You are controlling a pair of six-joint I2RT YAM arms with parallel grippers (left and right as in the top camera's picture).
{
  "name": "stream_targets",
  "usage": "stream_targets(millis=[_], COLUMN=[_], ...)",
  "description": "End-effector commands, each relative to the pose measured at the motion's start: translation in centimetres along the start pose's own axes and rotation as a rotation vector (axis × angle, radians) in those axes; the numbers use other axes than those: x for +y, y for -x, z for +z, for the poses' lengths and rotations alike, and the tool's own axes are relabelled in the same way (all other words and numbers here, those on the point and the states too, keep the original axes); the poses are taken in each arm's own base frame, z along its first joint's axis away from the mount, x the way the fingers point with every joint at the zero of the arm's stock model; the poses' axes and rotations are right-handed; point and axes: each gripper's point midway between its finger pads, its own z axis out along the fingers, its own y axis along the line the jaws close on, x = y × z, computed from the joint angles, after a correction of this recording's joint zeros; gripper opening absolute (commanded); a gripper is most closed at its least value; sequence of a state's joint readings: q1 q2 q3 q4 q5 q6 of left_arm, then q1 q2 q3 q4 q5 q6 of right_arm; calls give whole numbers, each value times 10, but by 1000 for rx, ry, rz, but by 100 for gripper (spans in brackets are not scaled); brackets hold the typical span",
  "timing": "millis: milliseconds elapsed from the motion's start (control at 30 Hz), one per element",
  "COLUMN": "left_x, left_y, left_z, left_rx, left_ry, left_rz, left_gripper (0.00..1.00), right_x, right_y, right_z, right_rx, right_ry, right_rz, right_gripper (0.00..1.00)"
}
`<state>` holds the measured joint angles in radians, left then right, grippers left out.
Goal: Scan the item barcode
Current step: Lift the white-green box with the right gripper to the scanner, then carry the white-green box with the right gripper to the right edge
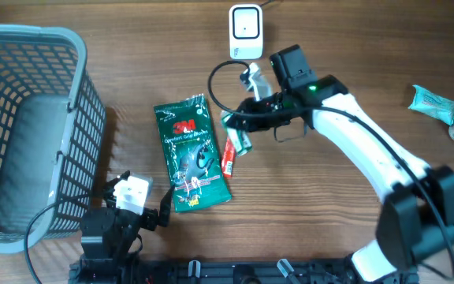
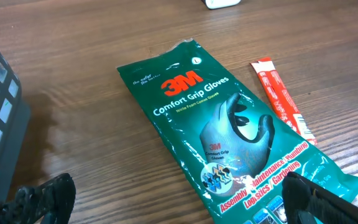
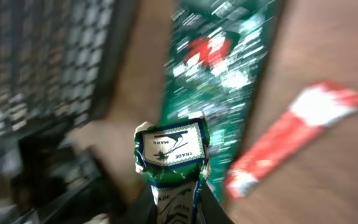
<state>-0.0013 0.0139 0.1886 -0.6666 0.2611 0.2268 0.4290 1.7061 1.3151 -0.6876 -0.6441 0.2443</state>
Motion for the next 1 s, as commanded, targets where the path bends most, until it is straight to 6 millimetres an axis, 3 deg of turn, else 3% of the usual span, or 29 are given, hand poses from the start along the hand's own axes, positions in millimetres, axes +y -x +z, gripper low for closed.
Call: stream_targets(millis=[0, 67, 167, 267, 400, 467, 600, 800, 967], left_x=[-2, -2, -2, -2, -2, -2, -2, -2, -2], left_y=[0, 0, 0, 0, 0, 0, 0, 0, 0], left_z=[0, 0, 0, 0, 0, 0, 0, 0, 0], left_rx=[-6, -6, -6, -6, -6, -6, -6, -6, -6], left_ry=[-14, -14, -14, -14, -14, -14, -14, -14, -14], left_rz=[-7, -7, -7, -7, -7, -7, -7, -7, -7], left_gripper=[100, 100, 100, 100, 100, 100, 100, 100, 100], right_x=[-31, -33, -30, -34, -54, -63, -70, -91, -94], right_y=[39, 59, 87, 115, 165, 182, 215, 239, 267], right_z=[-79, -110, -114, -94, -71, -56, -47, 1, 22], right_rx=[-323, -458, -526, -540, -628, -651, -818, -781, -790], right_ry=[-490, -666, -749, -781, -928, -977, -1103, -1198, -1217], right_rz=[-46, -136, -300, -460, -661, -751, -852, -1029, -1082], right_gripper=[5, 5, 5, 5, 5, 5, 5, 5, 5])
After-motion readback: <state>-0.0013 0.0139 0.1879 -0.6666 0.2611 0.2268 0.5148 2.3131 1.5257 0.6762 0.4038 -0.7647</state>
